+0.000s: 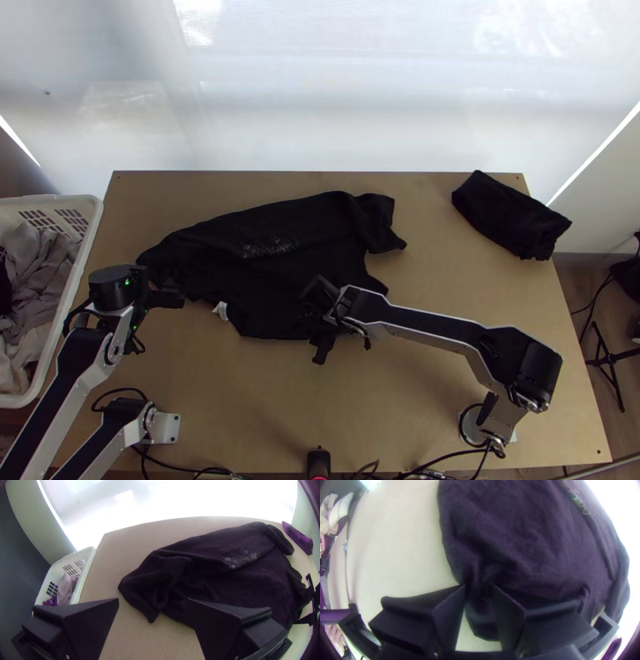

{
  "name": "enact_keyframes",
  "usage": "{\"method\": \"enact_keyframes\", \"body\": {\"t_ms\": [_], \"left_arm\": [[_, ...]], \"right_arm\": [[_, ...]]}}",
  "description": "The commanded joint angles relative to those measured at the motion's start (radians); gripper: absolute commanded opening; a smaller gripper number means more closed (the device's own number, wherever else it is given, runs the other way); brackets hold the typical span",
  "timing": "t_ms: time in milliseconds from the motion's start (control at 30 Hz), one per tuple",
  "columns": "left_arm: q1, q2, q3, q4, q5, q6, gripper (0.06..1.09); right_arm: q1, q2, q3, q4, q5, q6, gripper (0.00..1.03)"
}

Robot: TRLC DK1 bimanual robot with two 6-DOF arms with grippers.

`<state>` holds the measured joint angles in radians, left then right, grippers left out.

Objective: Fold the t-shirt

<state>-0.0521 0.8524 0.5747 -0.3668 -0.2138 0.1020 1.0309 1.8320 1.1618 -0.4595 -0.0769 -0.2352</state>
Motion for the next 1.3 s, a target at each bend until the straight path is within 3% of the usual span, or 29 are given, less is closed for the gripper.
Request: {"method": "enact_keyframes", "body": {"t_ms": [0, 233, 533, 867, 1267], "left_arm": [[0.001, 0.01, 0.002, 0.011, -0.001, 0.002, 1.03], [-0.002, 0.011, 0.007, 0.005, 0.022, 0.005, 1.03], [-0.042, 0.008, 0.039, -0.027, 0.028, 0.013, 1.03], [-0.127, 0.051, 0.079, -0.041, 0.027, 0.03, 1.03], [-0.124, 0.306, 0.356, -0.001, 0.033, 0.068, 1.03]], "right_arm": [[-0.003, 0.029, 0.01, -0.001, 0.003, -0.039, 0.03], [-0.054, -0.039, 0.105, -0.057, 0.003, -0.039, 0.03], [-0.172, -0.132, 0.455, -0.3, 0.012, -0.072, 0.03], [-0.181, -0.139, 0.826, -0.475, 0.124, -0.13, 0.03], [-0.177, -0.37, 0.711, -0.7, 0.147, -0.079, 0.03]]}}
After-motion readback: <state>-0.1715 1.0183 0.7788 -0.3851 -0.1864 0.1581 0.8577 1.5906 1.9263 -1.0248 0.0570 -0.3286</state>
